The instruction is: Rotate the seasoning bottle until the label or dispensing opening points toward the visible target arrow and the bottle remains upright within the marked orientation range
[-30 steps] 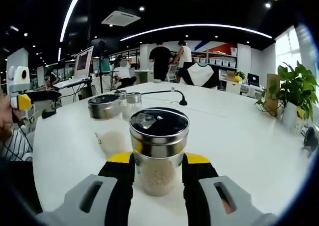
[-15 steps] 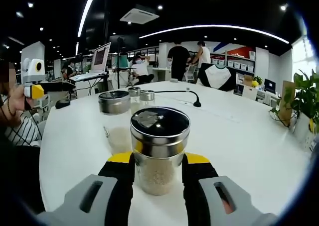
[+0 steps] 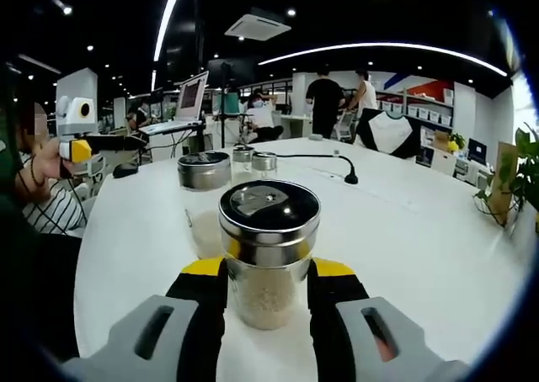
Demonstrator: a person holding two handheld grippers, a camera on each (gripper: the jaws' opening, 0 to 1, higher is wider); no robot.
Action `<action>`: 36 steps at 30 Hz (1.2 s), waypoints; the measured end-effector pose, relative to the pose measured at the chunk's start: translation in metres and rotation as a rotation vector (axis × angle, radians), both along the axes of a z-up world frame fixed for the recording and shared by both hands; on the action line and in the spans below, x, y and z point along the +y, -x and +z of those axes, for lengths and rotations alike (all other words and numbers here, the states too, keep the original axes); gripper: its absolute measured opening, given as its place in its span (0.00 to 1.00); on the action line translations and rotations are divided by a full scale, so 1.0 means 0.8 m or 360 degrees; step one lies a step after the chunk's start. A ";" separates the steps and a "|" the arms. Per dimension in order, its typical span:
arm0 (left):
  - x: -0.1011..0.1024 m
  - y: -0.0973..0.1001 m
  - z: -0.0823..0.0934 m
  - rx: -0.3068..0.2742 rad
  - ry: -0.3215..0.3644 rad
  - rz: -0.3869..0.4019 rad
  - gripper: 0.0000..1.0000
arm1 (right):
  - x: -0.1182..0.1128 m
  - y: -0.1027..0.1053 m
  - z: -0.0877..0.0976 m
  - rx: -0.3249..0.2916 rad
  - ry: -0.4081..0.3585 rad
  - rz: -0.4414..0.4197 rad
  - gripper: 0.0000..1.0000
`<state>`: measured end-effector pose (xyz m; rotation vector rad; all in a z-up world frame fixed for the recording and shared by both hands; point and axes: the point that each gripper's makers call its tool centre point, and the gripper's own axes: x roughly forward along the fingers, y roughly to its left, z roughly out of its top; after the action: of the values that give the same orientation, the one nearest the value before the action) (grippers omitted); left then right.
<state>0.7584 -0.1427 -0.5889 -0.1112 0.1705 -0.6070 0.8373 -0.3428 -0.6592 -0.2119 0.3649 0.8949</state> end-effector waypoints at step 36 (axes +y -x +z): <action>-0.004 0.000 0.008 -0.0008 0.0000 -0.0016 0.89 | -0.009 0.001 0.005 0.0077 -0.0153 -0.0144 0.53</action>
<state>0.7586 -0.1462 -0.5828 -0.1090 0.1663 -0.6170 0.8368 -0.3496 -0.6555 -0.0844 0.3726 0.8270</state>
